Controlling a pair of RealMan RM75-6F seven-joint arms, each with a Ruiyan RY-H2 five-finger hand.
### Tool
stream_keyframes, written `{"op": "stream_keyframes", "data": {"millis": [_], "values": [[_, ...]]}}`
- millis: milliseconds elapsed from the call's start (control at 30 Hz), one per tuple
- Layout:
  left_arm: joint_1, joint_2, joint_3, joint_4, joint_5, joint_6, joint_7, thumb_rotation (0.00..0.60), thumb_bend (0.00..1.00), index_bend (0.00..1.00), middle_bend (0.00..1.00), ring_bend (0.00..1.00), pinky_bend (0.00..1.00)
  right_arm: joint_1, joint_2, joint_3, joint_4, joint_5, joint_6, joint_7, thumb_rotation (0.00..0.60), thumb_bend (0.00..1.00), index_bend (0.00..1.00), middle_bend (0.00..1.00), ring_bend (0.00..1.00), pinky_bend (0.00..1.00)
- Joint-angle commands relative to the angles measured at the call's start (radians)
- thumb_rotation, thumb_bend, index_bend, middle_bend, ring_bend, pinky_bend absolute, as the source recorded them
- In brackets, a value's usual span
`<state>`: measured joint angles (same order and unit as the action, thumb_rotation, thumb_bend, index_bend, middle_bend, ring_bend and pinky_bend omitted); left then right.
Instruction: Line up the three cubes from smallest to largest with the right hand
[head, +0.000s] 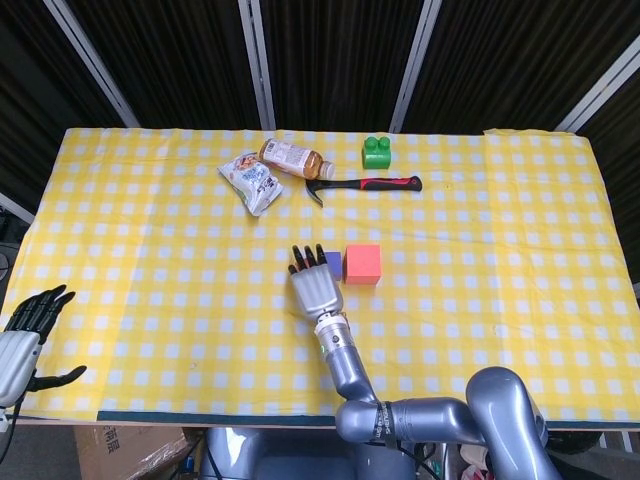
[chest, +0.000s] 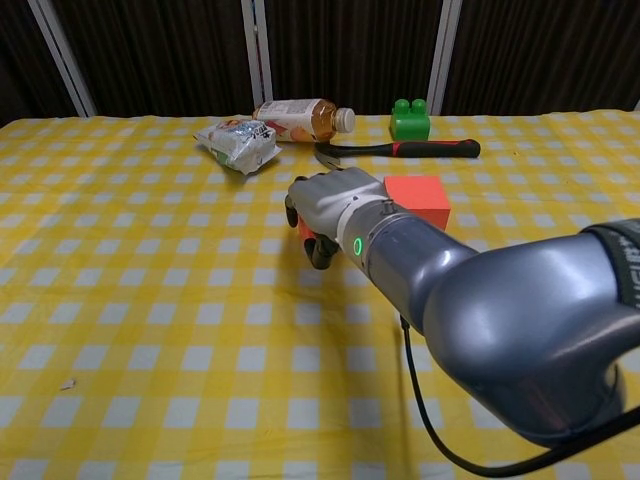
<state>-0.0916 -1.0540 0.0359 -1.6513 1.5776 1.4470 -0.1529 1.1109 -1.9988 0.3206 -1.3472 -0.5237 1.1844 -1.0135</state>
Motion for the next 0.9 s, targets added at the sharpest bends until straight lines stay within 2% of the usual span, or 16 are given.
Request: {"op": "stream_keyframes", "data": {"millis": [33,900], "values": [[0.000,0.000,0.000,0.000,0.001,0.000,0.001,0.600,0.05,0.00,0.00,0.00,0.04,-0.002,0.002,-0.001,0.006,0.001,0.002,-0.011,0.600,0.67,0.28,0.00,0.00,0.00],[0.001,0.000,0.000,-0.005,-0.002,-0.002,0.007,0.600,0.05,0.00,0.00,0.00,0.04,-0.039,0.004,-0.017,0.046,-0.037,-0.003,-0.034,0.600,0.67,0.29,0.00,0.00,0.00]]}}
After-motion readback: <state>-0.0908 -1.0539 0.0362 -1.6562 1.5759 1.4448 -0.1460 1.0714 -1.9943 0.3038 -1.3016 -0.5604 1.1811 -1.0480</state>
